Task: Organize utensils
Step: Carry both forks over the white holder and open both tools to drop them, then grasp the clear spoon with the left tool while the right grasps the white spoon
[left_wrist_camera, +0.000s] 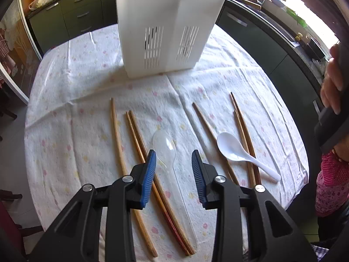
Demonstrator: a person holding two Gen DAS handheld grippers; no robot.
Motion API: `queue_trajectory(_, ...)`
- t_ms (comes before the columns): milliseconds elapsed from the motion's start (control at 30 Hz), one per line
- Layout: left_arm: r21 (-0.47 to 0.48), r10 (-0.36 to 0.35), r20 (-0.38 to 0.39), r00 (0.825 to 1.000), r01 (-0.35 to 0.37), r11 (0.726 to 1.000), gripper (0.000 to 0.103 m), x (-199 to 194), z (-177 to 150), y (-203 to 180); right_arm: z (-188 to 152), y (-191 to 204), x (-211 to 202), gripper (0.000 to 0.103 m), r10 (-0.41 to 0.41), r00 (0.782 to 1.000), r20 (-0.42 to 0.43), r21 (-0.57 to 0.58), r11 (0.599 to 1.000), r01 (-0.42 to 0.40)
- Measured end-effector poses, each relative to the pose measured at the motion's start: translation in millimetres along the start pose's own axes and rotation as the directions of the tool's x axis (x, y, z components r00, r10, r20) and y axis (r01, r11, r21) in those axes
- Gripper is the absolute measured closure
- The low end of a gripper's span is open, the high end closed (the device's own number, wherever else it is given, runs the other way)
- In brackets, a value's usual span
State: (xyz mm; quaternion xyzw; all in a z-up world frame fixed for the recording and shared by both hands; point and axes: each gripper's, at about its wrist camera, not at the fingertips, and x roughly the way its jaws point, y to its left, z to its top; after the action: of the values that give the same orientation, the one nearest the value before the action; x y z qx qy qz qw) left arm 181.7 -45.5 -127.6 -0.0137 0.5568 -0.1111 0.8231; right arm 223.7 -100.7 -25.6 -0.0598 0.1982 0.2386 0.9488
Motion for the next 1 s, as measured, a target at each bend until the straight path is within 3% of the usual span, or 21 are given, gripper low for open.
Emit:
queue_trajectory(167,-0.029,-0.003,-0.084,0.996,0.000,1.000,0.070,16.6,-3.4,-4.1,-34.5,-2.7,-24.8,0.065,0.062,0.993,-0.104,0.016,0.998,-0.061)
queue_trajectory(400,-0.057,0.026,-0.124,0.992,-0.033,0.998,0.070,28.6,0.8,-4.9,-50.6,-11.2,-39.2,0.062,0.085,0.985,-0.150,0.040,0.996,-0.080)
queue_trajectory(500,-0.057,0.027,-0.143,0.989,-0.035,0.998,0.071,33.3,-0.2,-6.5,-55.0,-3.1,-35.1,0.062,0.118,0.966,-0.229,0.007,0.993,-0.119)
queue_trajectory(600,-0.048,0.026,-0.145,0.989,-0.033,0.998,0.073,34.1,1.0,-9.1,-67.9,13.2,-25.4,0.059,0.172,0.914,-0.367,-0.055,0.977,-0.206)
queue_trajectory(667,-0.050,0.018,-0.148,0.989,-0.026,0.998,0.091,36.1,1.9,-8.7,-83.5,27.2,-20.6,0.057,0.185,0.866,-0.465,-0.129,0.953,-0.273)
queue_trajectory(700,-0.055,0.008,-0.151,0.989,-0.016,0.998,0.093,37.3,2.4,-8.0,-93.6,34.2,-18.2,0.057,0.166,0.841,-0.514,-0.179,0.938,-0.295)
queue_trajectory(767,-0.052,-0.001,-0.148,0.989,-0.006,0.999,0.094,39.6,3.8,-7.9,-114.5,44.9,-12.9,0.057,0.121,0.795,-0.595,-0.253,0.910,-0.327)
queue_trajectory(867,-0.048,-0.005,-0.142,0.990,-0.002,0.999,0.094,38.9,3.1,-7.9,-135.8,53.8,-1.4,0.060,0.094,0.719,-0.689,-0.277,0.882,-0.381)
queue_trajectory(933,-0.043,-0.002,-0.133,0.991,-0.004,0.999,0.094,35.1,2.2,-6.8,-151.1,57.2,6.1,0.065,0.059,0.696,-0.715,-0.296,0.877,-0.378)
queue_trajectory(1000,-0.035,0.000,-0.125,0.992,-0.004,0.999,0.094,28.7,-0.2,-5.5,-153.4,58.2,12.1,0.066,0.043,0.688,-0.725,-0.302,0.878,-0.372)
